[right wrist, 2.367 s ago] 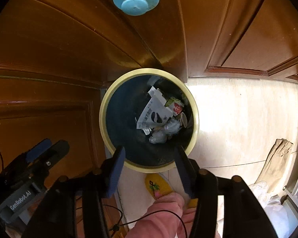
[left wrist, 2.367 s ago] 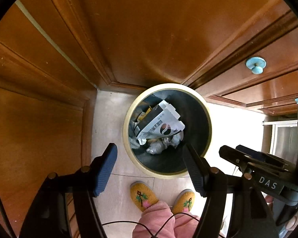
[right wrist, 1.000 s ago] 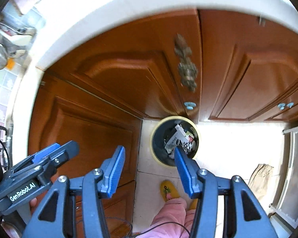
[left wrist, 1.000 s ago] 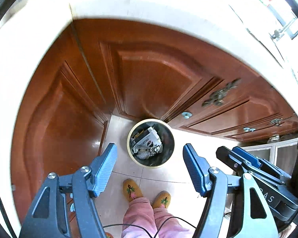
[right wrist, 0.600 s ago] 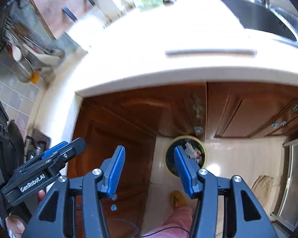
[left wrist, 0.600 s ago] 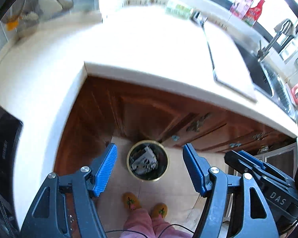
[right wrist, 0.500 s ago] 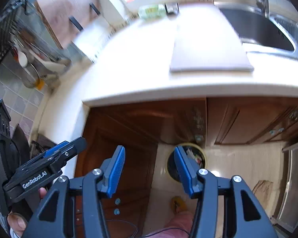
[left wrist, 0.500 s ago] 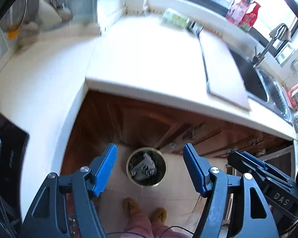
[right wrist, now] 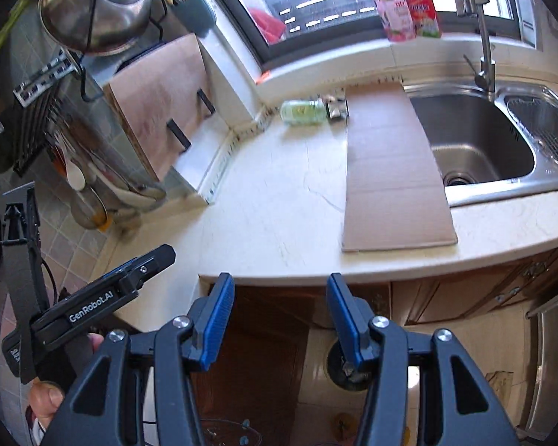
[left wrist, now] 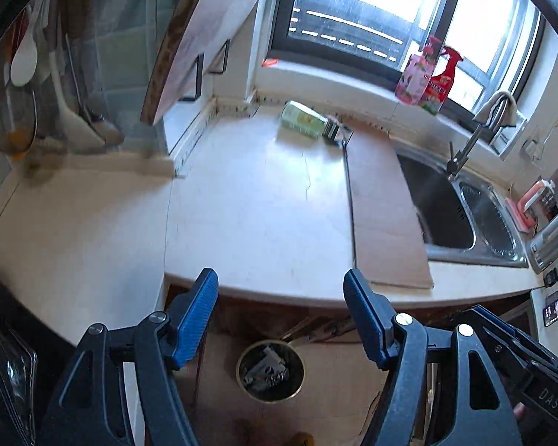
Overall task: Collect trash
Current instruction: 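Raise both tools back up to the counter by the window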
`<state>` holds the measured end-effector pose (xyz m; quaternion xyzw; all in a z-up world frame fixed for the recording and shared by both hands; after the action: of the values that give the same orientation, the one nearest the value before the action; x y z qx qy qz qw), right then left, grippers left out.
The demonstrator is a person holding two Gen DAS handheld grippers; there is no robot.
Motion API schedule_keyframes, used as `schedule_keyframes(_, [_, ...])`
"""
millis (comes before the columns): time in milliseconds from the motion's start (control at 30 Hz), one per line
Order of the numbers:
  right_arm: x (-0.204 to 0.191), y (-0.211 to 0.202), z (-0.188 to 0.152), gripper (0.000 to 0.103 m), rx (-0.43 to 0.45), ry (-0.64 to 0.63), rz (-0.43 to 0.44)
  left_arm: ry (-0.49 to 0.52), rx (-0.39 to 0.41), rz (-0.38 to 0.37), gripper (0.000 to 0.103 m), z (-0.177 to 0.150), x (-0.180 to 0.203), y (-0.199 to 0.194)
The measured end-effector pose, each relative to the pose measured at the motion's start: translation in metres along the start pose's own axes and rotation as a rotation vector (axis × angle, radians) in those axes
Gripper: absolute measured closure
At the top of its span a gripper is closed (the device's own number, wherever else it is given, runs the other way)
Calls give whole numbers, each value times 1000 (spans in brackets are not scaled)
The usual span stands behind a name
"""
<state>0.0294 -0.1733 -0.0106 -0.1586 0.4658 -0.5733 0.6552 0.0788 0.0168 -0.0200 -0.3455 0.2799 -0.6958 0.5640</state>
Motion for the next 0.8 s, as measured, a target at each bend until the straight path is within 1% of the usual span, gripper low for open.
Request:
schedule_keyframes(67, [-4,-10,12,51,31,-3,-11,8,23,-8,34,15,2,-5])
schedule_keyframes(133, [-7,-18,25,51,56,-6,-26,18,43,-14,29,29,7,-10])
schedule_keyframes(233, [-9,-29,46,51,74,-5,-36,29,56,-27,29,48,13,-15])
schedule_keyframes(300, [-11,-33,58,48,75,-16,-44,47,63,-30,28,58,19,-17])
schedule_keyframes(333, [-10,-34,66,45,70,-26,-49,58,68,-26,27,64,21,-17])
schedule_keyframes(433, [-8,-33,88,44,61,-44,-60,82,78,-17,25,80,29,-14])
schedule_keyframes(567, [2,-23,123,44,45,-61,-76,97,70,-8,24,103,38,1])
schedule_keyframes(667, [11,-10,154,43,38,-81,-89,97,57,18,24,126,43,21])
schedule_keyframes(800, [26,15,198,43,7,-109,-88,62,33,38,24,159,44,50])
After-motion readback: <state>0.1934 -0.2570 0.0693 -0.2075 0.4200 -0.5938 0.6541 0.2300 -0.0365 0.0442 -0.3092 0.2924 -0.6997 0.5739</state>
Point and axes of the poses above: each gripper's, at about its wrist camera, not at the fingertips, and y roughly the way its jaws point, x to its right, z to its top, the point moved 4 cm from there along y, roughly the way its jaws point, and after that the axes turned 2 degrees about y, right-handed, at the moved point
